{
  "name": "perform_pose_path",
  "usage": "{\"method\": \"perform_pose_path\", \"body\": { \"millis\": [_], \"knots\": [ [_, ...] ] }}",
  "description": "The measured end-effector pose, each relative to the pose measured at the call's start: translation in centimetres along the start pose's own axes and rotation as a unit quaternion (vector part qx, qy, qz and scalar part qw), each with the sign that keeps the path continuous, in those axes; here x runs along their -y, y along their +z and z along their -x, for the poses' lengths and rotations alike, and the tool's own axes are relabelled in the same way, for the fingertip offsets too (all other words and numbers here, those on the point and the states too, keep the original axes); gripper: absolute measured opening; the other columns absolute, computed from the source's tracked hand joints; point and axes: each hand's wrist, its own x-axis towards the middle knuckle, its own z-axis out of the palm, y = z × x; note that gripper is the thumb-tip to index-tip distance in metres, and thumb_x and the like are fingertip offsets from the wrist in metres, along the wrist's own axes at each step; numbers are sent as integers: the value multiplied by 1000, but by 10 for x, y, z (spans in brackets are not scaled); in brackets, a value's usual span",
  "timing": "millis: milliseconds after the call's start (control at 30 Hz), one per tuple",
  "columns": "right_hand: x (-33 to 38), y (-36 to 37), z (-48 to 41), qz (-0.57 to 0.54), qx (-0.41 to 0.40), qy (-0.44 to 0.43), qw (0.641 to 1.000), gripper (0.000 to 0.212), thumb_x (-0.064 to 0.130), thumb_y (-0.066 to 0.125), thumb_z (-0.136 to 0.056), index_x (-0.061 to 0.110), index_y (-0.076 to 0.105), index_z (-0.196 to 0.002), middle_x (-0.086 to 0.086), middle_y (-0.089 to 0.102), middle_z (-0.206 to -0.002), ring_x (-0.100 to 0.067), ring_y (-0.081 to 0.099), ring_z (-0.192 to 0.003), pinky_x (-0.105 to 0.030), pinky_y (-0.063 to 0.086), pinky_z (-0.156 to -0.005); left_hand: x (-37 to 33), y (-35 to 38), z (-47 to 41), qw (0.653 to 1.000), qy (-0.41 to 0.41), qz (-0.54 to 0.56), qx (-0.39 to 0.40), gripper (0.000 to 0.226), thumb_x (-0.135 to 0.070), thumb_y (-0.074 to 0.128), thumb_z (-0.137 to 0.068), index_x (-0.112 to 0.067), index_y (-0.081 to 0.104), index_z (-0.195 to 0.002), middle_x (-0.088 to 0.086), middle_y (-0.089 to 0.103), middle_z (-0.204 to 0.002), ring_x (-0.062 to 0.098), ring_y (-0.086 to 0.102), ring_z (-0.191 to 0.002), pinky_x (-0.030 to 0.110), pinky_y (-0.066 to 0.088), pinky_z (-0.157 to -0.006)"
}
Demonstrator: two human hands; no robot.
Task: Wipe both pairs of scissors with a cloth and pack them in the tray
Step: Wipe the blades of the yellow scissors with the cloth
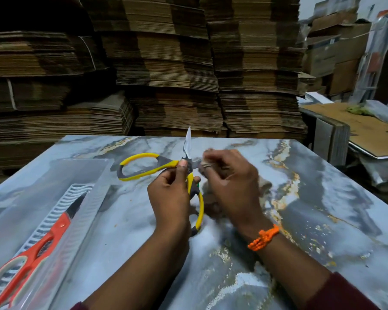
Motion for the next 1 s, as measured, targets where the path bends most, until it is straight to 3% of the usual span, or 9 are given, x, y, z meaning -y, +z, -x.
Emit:
{"method": "perform_pose_path", "body": {
  "millis": [100, 167, 233, 367, 500, 667, 733, 933, 1000],
  "knots": [
    [4, 12, 5, -4, 32, -39, 999, 24, 1, 77, -84, 12, 80, -106, -3, 72, -101, 2, 63, -97, -7, 46, -91, 3, -2, -1, 997, 48, -53, -1, 32, -35, 67, -98, -14, 75, -76, 6, 77, -73, 28, 75, -77, 52, 61, -81],
    [7, 11, 4, -10, 54, -73, 996, 22, 6, 73, -91, 9, 79, -112, -6, 73, -106, -1, 63, -104, -7, 44, -94, 3, -4, -5, 998, 51, -48, -2, 33, -39, 67, -97, -15, 74, -75, 7, 77, -73, 33, 75, -80, 56, 60, -83],
    [9, 7, 4, -30, 76, -76, 994, 21, 9, 72, -93, 10, 80, -112, -5, 75, -107, -1, 65, -106, -9, 45, -96, 2, -4, -8, 998, 49, -47, -5, 34, -39, 67, -96, -16, 74, -72, 7, 77, -73, 27, 74, -77, 53, 60, -82],
    [7, 1, -1, -70, 55, 21, 996, 13, 13, 84, -84, 18, 83, -96, 4, 74, -96, -3, 71, -89, -18, 57, -80, 1, -1, -1, 996, 68, -65, 3, 30, -32, 67, -98, -18, 75, -72, 2, 77, -72, 9, 67, -68, 36, 55, -74],
    [7, 0, -2, -36, 45, 37, 998, 11, 17, 83, -85, 17, 83, -96, 2, 67, -96, 0, 68, -83, -8, 52, -72, 4, 0, -1, 997, 44, -60, 0, 28, -32, 68, -97, -17, 77, -75, 2, 78, -74, 15, 72, -74, 39, 57, -78],
    [-7, 8, -6, 73, 22, -4, 997, 5, 15, 75, -91, 17, 80, -90, 2, 62, -81, -16, 63, -76, -33, 55, -68, 5, -1, 0, 999, 19, -45, -9, 24, -27, 68, -97, -12, 77, -81, 7, 78, -74, 20, 72, -69, 40, 59, -77],
    [-17, 6, -11, 103, 17, -5, 995, 6, 15, 75, -91, 15, 80, -88, 0, 63, -78, -20, 62, -76, -37, 54, -68, 4, 0, 2, 999, 6, -40, -4, 24, -25, 68, -98, -10, 76, -81, 10, 77, -75, 20, 71, -67, 40, 59, -76],
    [-34, -5, -19, 129, 9, 8, 992, 8, 19, 76, -91, 13, 81, -91, -6, 67, -81, -22, 64, -77, -38, 54, -70, 5, 5, 5, 999, -14, -32, 16, 27, -29, 66, -99, -11, 75, -81, 17, 77, -79, 36, 75, -78, 53, 62, -82],
    [-39, -10, -23, 148, -1, 1, 989, 8, 17, 76, -91, 10, 80, -91, -8, 68, -83, -24, 65, -77, -37, 54, -71, 4, 4, 6, 999, -8, -34, 6, 32, -34, 67, -97, -10, 74, -77, 15, 75, -75, 30, 71, -74, 55, 60, -83]
  ]
}}
